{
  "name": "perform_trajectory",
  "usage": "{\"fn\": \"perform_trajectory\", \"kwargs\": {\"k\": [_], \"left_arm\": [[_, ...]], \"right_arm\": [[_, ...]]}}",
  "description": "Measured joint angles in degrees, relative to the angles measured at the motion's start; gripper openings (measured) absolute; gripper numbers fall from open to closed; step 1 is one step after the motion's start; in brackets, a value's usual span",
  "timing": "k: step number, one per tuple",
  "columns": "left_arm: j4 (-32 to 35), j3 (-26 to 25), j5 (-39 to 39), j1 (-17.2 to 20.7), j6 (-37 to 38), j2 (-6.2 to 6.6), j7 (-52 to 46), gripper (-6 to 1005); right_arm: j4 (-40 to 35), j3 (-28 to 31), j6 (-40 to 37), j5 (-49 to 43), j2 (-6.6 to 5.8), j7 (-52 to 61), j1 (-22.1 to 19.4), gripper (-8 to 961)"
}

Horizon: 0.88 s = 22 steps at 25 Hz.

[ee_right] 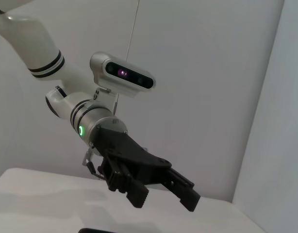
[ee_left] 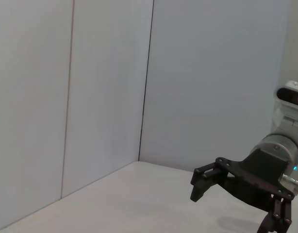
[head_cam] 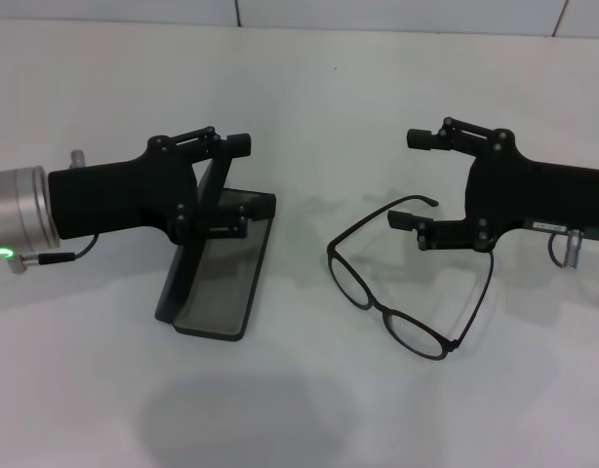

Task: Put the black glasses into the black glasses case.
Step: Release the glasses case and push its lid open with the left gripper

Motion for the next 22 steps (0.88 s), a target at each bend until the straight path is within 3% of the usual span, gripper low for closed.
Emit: {"fn": "perform_trajectory", "kwargs": {"k": [13, 17, 22], "left_arm": [[0.0, 0.0, -4.2, 2.1, 0.0, -1.12, -1.2, 866], [-1.2, 0.0, -6.3, 2.6, 0.0, -1.3, -5.8, 864], [-7.8, 0.0, -6.4, 1.9, 1.7, -0.28, -23.2, 860]], "right_arm": [[0.1, 1.2, 0.5, 0.0, -0.1, -0.6, -0.5, 857], [-0.2, 1.2, 0.5, 0.0, -0.14, -0.7, -0.8, 857], [-0.3, 1.2, 0.2, 0.0, -0.17, -0.9, -0.8, 857]]}}
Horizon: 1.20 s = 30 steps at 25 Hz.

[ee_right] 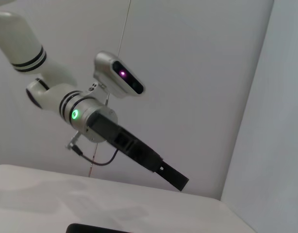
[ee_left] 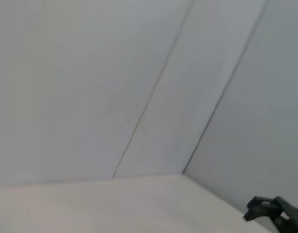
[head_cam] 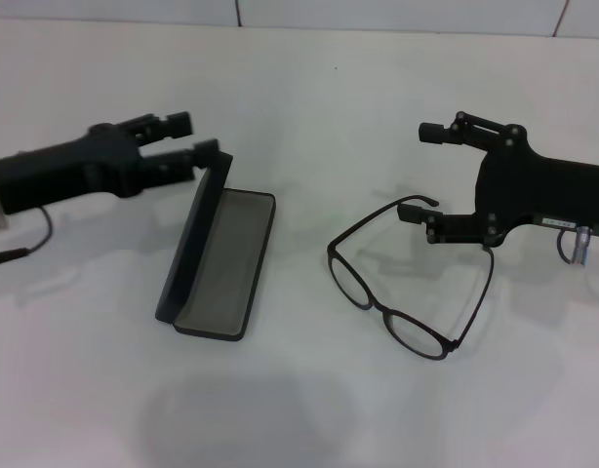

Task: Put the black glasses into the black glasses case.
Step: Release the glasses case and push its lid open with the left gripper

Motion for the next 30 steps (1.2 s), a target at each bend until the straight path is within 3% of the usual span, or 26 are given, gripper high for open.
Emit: {"fn": "perform_trajectory", "kwargs": {"k": [7, 11, 16, 25, 27, 30], "left_arm": [[-5.4, 0.1, 3.3, -1.9, 0.4, -0.65, -8.8, 855], [-5.1, 0.1, -0.9, -1.4, 0.4, -0.77, -6.1, 853], [-4.8, 0.1, -7.3, 0.5, 1.5, -1.87, 0.6, 849], [-6.7, 0.1, 4.7, -3.0, 2.4, -1.76, -0.5, 843], [-10.1, 0.1, 6.2, -4.5, 2.2, -2.69, -2.5, 842], [-18.8, 0.1, 7.5, -6.7, 2.1, -5.45, -5.0, 840]], "right_arm": [[-0.2, 0.0, 0.2, 0.0, 0.0, -1.4, 0.0, 857], [-2.9, -0.1, 0.7, -0.8, -0.34, -0.4, 0.5, 857], [-6.6, -0.4, 2.4, -3.4, -0.31, 4.1, 0.7, 857], [-6.2, -0.4, 4.5, -3.7, -0.08, 4.5, 1.1, 857], [-6.0, -0.5, 4.6, -3.7, -0.06, 4.5, 1.3, 857], [-6.0, -0.5, 4.8, -3.7, 0.0, 4.5, 1.3, 856]]}}
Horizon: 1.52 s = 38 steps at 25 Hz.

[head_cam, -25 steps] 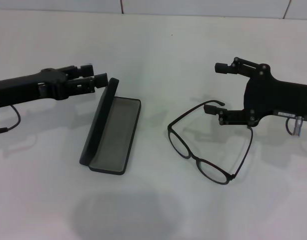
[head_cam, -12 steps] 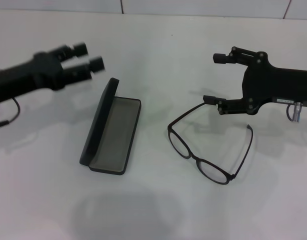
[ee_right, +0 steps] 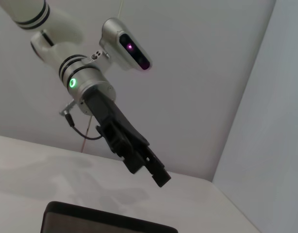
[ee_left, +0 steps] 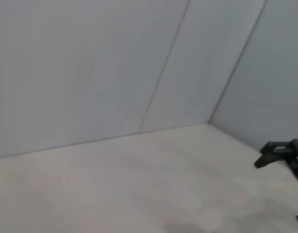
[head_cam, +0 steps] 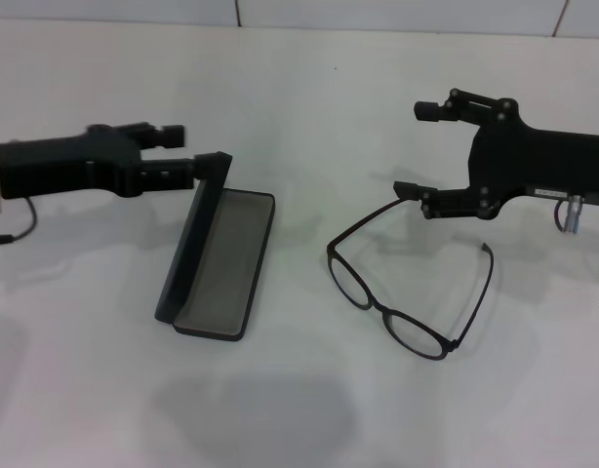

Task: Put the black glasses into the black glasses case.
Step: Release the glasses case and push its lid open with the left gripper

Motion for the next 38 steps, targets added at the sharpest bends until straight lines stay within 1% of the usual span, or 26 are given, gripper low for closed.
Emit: {"fn": "perform_trajectory", "kwargs": {"k": [2, 8, 11, 18, 24, 29, 37, 38], "left_arm": [[-3.8, 0.0, 0.9, -1.2, 0.0, -1.16, -0.9, 839], [-4.0, 0.1, 8.1, -4.7, -1.8, -1.19, -4.8, 835], [-3.9, 0.1, 11.2, -5.7, -3.1, -1.37, -5.6, 833], [-1.4, 0.1, 13.5, -6.6, -6.1, -1.1, -7.4, 828], [-0.9, 0.1, 17.7, -8.5, -8.3, -1.36, -8.4, 824], [0.8, 0.1, 18.8, -8.8, -11.3, -1.26, -8.9, 820], [0.9, 0.1, 20.2, -10.1, -12.9, -1.17, -9.9, 815], [1.0, 0.1, 20.9, -10.5, -14.0, -1.17, -10.7, 814]], "right_arm": [[0.0, 0.0, 0.3, 0.0, 0.09, 0.0, 0.2, 856], [0.5, -0.3, 1.2, 0.0, 0.28, 0.0, 0.6, 856], [0.5, -0.7, 1.9, 0.3, 0.28, -0.1, 0.6, 856], [0.6, -0.7, 2.7, 0.4, 0.28, -0.2, 0.6, 856], [0.7, -0.7, 3.5, 0.5, 0.33, -0.4, 0.6, 856], [1.0, -0.7, 4.1, 0.5, 0.37, -0.4, 0.6, 856], [1.3, -0.7, 4.9, 0.5, 0.37, -0.5, 0.7, 856], [1.3, -0.7, 5.0, 0.5, 0.37, -0.5, 0.7, 856]]}}
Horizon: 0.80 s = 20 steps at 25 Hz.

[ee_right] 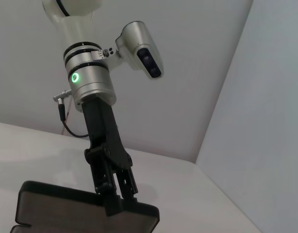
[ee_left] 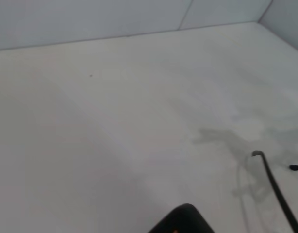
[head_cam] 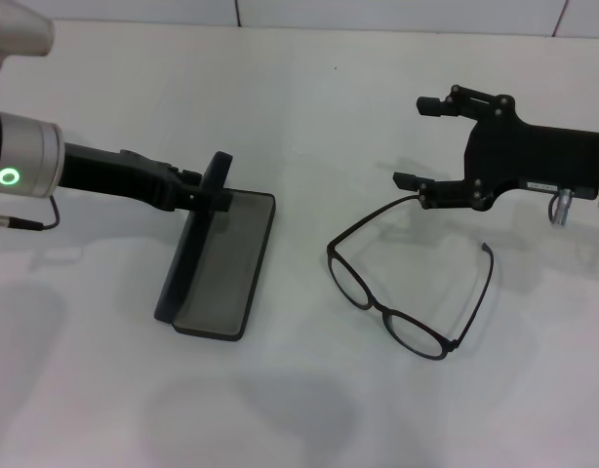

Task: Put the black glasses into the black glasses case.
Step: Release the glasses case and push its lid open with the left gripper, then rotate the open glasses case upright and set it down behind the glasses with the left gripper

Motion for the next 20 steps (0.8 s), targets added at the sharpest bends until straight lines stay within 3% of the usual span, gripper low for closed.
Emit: {"fn": "perform_trajectory", "kwargs": {"k": [16, 20], "left_arm": [[0.1, 0.0, 1.1, -1.4, -1.6, 0.3, -5.6, 590], [0.1, 0.0, 1.1, -1.4, -1.6, 0.41, -6.2, 456]], "right_arm": [[0.2, 0.0, 0.6, 0.0, 0.0, 0.0, 0.1, 856], [0.2, 0.0, 0.6, 0.0, 0.0, 0.0, 0.1, 856]]}}
